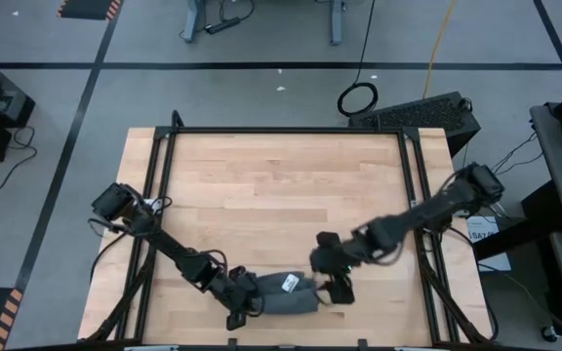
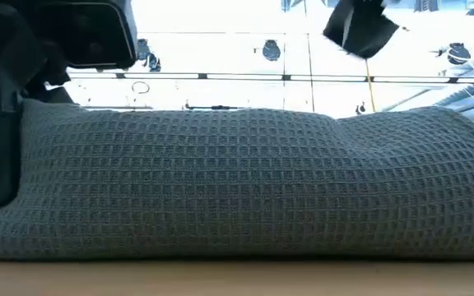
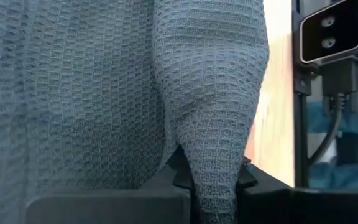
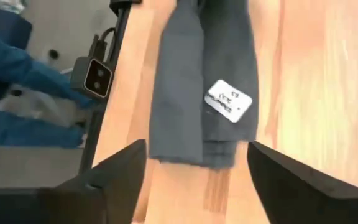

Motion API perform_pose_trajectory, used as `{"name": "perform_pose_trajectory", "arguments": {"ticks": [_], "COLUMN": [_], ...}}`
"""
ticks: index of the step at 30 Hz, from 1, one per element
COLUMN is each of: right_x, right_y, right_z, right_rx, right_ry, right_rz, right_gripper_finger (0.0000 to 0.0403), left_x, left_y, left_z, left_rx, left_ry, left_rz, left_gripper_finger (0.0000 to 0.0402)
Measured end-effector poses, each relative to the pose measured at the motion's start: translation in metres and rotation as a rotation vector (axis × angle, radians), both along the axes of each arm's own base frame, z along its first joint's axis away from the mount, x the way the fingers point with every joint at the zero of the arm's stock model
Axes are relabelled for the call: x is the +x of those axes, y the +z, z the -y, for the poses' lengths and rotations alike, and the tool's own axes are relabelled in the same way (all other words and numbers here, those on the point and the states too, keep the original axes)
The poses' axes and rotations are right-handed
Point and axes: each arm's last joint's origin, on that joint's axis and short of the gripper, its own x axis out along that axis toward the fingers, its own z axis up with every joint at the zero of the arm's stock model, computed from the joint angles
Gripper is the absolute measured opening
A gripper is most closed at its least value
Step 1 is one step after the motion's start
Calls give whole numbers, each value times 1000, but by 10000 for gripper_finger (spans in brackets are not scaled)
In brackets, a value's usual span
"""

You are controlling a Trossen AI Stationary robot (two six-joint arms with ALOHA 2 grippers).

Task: Roll towel
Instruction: Roll the gray towel on the center of table

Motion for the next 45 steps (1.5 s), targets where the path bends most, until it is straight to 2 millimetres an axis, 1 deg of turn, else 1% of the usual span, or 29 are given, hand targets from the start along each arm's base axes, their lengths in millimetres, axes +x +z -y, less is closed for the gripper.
{"name": "perform_pose_trajectory", "arguments": {"ticks": [2, 4, 7, 9, 12, 19, 21, 25, 31, 36, 39, 42, 45], "right_x": [-7, -10, -8, -4, 1, 7, 9, 8, 8, 11, 14, 15, 15], "right_y": [1, -5, -18, -29, -47, -82, -88, -93, -93, -101, -102, -102, -106], "right_z": [-17, -32, -53, -63, -71, -76, -77, -80, -78, -74, -70, -68, -64], "right_rx": [-45, -65, -80, -100, -147, -213, -218, -213, -232, -240, -230, -225, -199], "right_ry": [2, -3, -4, -12, -58, -79, -78, -91, -105, -140, -167, -173, -166], "right_rz": [39, 52, 84, 108, 109, 38, 26, 10, 14, -15, -25, -26, -44], "right_gripper_finger": [278, 293, 300, 301, 300, 300, 299, 300, 299, 299, 299, 300, 299], "left_x": [2, 5, 12, 17, 24, 31, 33, 36, 39, 39, 39, 37, 37], "left_y": [1, 1, 2, 3, 5, 5, 5, 5, 4, 3, 3, 2, 2], "left_z": [-2, -6, -14, -20, -29, -44, -48, -55, -64, -65, -65, -66, -66], "left_rx": [-29, -65, -129, -167, -228, -311, -321, -335, -341, -344, -346, -347, -348], "left_ry": [-3, 8, 38, 63, 81, 109, 128, 155, 170, 169, 172, 192, 192], "left_rz": [-11, -26, -55, -67, -74, -140, -148, -158, -178, -188, -193, -220, -220], "left_gripper_finger": [30, 33, 39, 40, 40, 41, 41, 42, 42, 42, 42, 42, 42]}}
